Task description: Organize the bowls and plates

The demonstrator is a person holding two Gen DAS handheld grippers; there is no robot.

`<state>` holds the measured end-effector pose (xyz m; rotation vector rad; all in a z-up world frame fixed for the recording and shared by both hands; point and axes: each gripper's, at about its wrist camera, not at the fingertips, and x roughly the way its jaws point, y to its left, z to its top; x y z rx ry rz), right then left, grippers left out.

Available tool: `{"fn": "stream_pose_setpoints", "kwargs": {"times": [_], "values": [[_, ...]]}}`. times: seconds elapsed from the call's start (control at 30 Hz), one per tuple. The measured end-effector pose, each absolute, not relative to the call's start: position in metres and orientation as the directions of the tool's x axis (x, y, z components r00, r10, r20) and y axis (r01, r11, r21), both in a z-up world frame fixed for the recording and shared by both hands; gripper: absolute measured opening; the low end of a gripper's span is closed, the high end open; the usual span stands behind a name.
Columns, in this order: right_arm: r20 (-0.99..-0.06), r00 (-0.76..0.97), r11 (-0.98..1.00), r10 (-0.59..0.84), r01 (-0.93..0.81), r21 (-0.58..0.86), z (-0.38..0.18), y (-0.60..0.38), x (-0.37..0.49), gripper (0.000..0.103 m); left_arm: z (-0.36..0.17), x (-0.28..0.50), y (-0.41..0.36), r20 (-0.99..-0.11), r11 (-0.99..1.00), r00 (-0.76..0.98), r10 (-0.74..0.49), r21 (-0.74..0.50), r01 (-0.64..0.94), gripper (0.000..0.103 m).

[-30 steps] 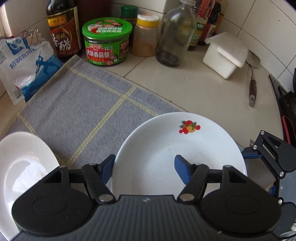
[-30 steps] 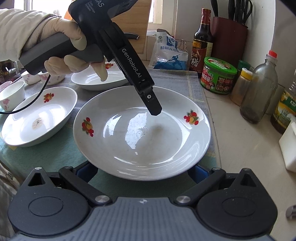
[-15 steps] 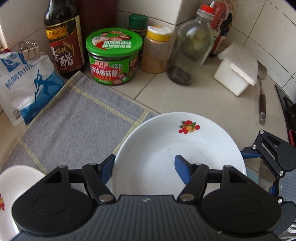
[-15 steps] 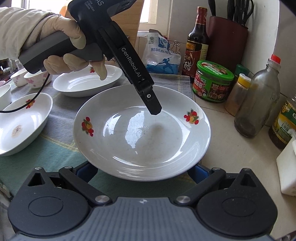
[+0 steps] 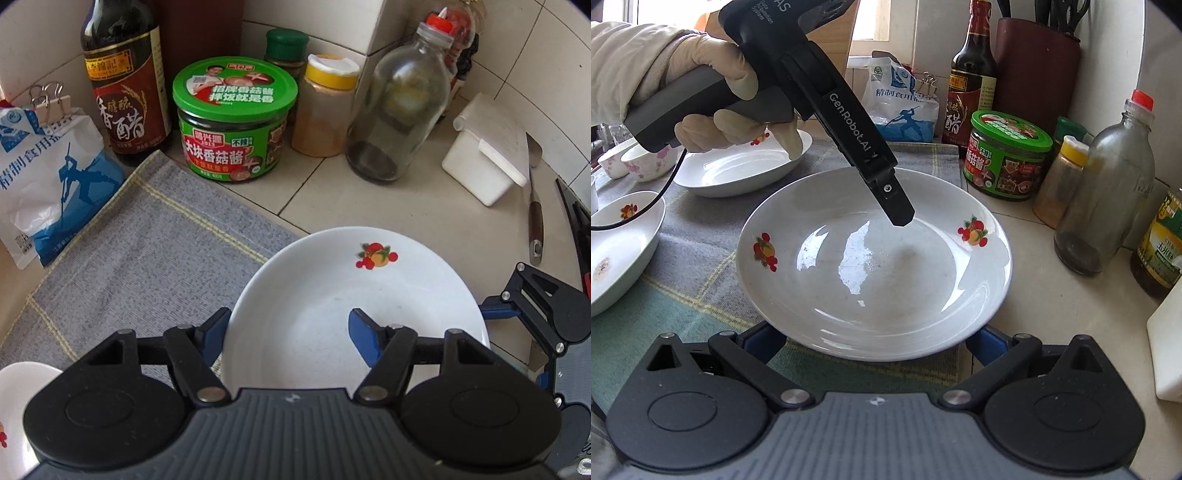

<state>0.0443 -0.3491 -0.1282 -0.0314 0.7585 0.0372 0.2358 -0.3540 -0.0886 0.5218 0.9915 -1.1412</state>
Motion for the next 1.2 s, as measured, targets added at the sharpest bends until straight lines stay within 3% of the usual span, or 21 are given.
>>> {"fn": "stream_pose_setpoints", "kwargs": {"times": [0.47,0.87,1.2], "values": [[-0.685,0.729,1.0,-0.001,-0.02,-0.023,-0.127,-0.346,0.041,0.103,-0.083,0.228,-0.344,-0.829,0.399,0.143,-0.541,-0.103,0.911,0.072],[-0.671,0.741,0.999,-0.038,0.043,-0.008,-0.118,-0.325,0.017,0.103,-0.03,0.165,-0.285,-0.68,0.425,0.297,-0.67,-0.024,0.905,0.091],[-0.657,0.753,0.999,-0.038,0.037,-0.016,-0.11,-0.282,-0.003,0.103,-0.013,0.098,-0.209,-0.578,0.511,0.423,-0.697,0.013,0.859,0.093]]}}
